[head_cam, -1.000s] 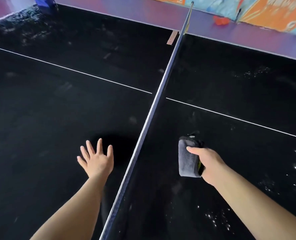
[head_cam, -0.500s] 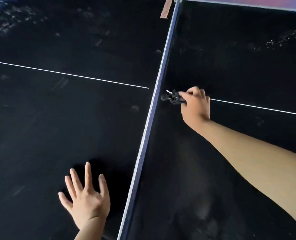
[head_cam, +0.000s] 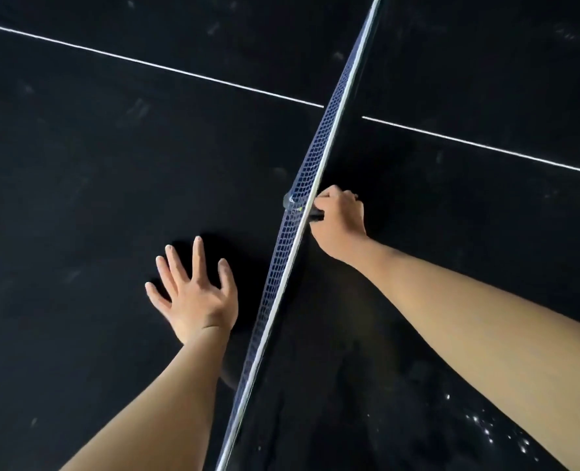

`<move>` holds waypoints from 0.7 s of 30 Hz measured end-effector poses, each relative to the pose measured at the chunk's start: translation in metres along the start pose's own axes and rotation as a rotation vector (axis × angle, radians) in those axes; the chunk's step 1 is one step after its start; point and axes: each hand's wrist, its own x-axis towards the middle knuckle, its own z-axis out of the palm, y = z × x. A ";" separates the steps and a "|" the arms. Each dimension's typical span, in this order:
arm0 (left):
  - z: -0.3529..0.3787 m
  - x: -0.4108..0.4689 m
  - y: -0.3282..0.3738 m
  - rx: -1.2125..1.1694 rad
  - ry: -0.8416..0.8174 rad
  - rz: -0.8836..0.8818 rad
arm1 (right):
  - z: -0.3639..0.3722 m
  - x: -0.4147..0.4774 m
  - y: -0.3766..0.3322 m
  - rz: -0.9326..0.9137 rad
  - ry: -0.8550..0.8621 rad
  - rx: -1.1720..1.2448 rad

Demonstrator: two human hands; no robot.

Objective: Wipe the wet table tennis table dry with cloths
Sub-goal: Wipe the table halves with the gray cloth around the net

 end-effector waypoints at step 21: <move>-0.143 -0.114 -0.131 -0.712 0.034 0.246 | 0.097 -0.428 -0.103 -0.072 -0.291 0.119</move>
